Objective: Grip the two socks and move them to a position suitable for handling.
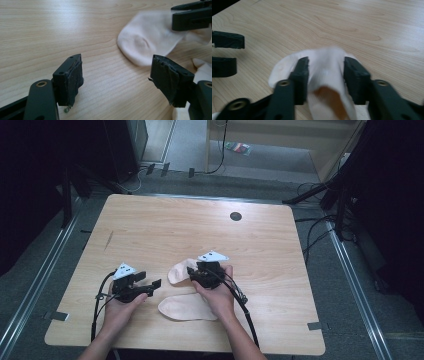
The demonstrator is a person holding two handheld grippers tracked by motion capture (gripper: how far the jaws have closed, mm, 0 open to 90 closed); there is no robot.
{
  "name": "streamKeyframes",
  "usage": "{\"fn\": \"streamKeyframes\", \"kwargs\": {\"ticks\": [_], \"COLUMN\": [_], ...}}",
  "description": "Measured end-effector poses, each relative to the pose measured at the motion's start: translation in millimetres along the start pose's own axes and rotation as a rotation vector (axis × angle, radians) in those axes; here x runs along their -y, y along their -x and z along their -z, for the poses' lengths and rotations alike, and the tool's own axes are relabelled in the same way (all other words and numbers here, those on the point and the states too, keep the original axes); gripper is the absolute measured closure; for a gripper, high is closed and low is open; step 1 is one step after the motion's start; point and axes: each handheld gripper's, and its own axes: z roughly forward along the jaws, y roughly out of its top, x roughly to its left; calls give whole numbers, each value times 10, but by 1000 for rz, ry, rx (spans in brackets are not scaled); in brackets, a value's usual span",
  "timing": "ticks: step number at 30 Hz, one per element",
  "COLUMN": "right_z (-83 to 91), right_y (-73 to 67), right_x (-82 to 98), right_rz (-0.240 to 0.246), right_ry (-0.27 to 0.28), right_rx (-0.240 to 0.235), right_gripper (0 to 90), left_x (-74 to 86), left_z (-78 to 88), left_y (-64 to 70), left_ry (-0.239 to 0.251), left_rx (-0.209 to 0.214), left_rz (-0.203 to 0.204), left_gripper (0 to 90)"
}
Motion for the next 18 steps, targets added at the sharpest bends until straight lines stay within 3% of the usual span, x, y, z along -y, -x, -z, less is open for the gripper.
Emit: {"fn": "streamKeyframes", "kwargs": {"ticks": [3, 6, 9, 15, 18], "right_z": [104, 243, 328, 435, 463], "right_y": [55, 160, 264, 389, 420], "right_x": [-9, -13, 30, 244, 336], "right_rz": [0, -15, -49, -107, -145], "right_ry": [18, 32, 25, -20, -35], "right_rx": [0, 30, 70, 41, 14], "right_gripper": [428, 454, 477, 496, 510], "left_x": [-36, -75, -118, -152, -147], "left_z": [-58, -119, -164, -306, -367], "left_y": [14, 17, 30, 66, 103], "left_ry": [-4, 0, 13, -12, -33], "left_rx": [0, -15, 5, 51, 60], "left_rz": [-8, -11, -9, 0, -19], "left_gripper": [287, 320, 374, 519, 565]}}
